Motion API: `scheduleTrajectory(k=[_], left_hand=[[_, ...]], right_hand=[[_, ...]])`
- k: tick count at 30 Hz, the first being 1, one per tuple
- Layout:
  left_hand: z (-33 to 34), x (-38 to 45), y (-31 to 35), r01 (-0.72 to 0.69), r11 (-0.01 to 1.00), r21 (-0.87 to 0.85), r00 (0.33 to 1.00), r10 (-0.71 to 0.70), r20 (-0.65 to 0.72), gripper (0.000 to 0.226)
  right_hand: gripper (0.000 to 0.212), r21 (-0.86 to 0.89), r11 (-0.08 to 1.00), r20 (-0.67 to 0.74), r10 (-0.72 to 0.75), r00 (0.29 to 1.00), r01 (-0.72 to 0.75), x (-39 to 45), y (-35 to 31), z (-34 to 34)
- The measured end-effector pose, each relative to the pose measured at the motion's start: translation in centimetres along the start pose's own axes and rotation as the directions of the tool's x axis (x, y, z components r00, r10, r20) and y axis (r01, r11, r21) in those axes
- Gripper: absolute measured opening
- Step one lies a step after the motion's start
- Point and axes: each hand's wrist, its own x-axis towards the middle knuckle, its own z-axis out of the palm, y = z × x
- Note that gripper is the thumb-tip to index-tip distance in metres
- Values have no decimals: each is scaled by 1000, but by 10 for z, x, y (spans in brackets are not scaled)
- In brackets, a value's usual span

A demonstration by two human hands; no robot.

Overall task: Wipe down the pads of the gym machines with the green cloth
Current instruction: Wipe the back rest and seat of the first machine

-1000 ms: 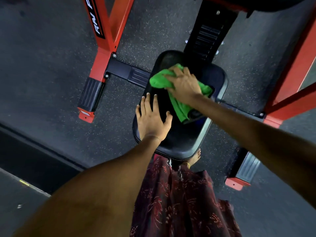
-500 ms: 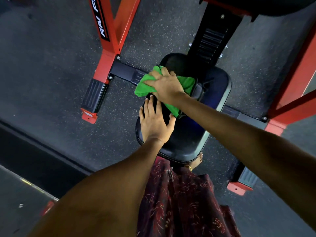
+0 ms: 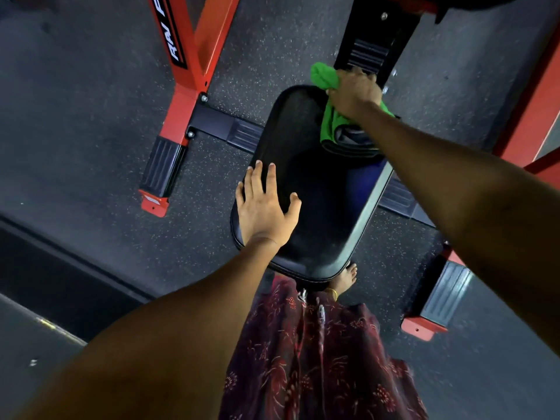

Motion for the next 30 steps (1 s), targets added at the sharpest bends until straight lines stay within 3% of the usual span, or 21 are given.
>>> scheduleTrajectory(k=[13, 25, 30], left_hand=[[0, 0, 1, -3, 1000, 18, 1000, 3, -11, 70], [0, 0, 2, 4, 1000, 18, 999, -3, -42, 64], [0, 0, 2, -14, 1000, -9, 997, 13, -74, 63]], right_hand=[[44, 127, 949, -102, 301, 948, -288, -68, 62, 6], [51, 372, 867, -127, 402, 907, -332, -144, 72, 30], [49, 371, 881, -147, 369, 918, -294, -194, 52, 43]])
